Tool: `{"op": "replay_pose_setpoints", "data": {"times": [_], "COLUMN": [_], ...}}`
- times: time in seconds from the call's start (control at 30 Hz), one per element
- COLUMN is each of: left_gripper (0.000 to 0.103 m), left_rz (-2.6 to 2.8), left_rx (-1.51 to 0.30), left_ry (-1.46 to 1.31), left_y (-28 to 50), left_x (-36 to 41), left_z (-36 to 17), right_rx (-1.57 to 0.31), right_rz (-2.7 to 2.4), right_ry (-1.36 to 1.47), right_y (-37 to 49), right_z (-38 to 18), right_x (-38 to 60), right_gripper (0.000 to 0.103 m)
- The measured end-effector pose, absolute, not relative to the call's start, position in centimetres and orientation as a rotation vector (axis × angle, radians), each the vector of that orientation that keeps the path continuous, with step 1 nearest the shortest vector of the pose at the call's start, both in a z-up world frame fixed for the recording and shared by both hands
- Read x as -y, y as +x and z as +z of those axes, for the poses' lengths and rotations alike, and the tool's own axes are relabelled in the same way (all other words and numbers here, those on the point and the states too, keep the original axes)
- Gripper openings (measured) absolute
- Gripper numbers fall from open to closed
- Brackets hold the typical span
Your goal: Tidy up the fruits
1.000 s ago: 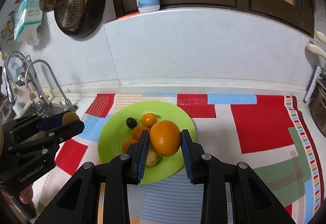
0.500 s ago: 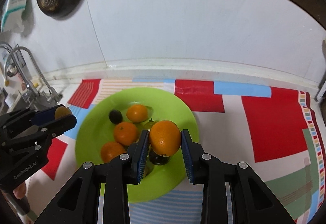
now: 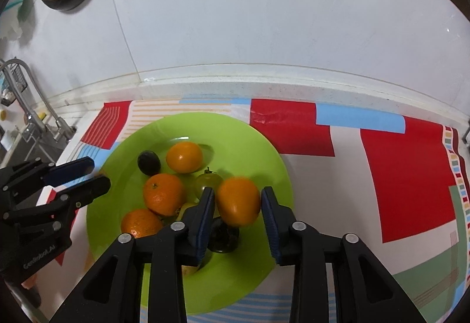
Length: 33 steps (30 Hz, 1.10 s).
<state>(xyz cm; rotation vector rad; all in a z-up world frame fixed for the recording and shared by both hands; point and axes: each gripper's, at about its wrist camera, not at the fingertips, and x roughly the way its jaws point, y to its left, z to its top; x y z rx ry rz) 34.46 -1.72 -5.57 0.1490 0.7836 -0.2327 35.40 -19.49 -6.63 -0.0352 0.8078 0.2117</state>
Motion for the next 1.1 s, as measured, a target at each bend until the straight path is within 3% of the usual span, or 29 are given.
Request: {"op": "replay_pose_setpoints", "data": {"times": [0.2, 0.57, 0.83, 0.97, 1.1], "left_gripper": [0.052, 0.055, 0.065, 0.067, 0.076], "left_rz": [-0.207, -0.173, -0.177, -0.149, -0.116], "left_rx": [-0.764, -0.682, -0.658, -0.641, -0.611], "left_ry": [0.154, 0.117, 0.071, 0.073, 0.066], "left_y": [33.2, 28.6, 23.8, 21.3, 18.5], "left_x": [1.6, 1.4, 1.4, 1.3, 0.9], "left_z": [-4.7, -1.3, 0.4, 0.6, 1.1], "right_rx": [-0.779, -0.706, -0.645, -0.621, -0.602], "right_rz": [0.204, 0.196, 0.186, 0.169, 0.141], "right_ry": [-0.041, 0.000, 0.028, 0.036, 0.016], "right_y": [34.3, 29.5, 24.2, 21.6, 18.9], "right_z": [-5.7, -2.8, -0.6, -0.2, 0.2], "right_x": [19.5, 19.9, 20.3, 20.5, 20.5], "right_gripper": [0.046, 0.046, 0.046, 0.055, 0.059]}}
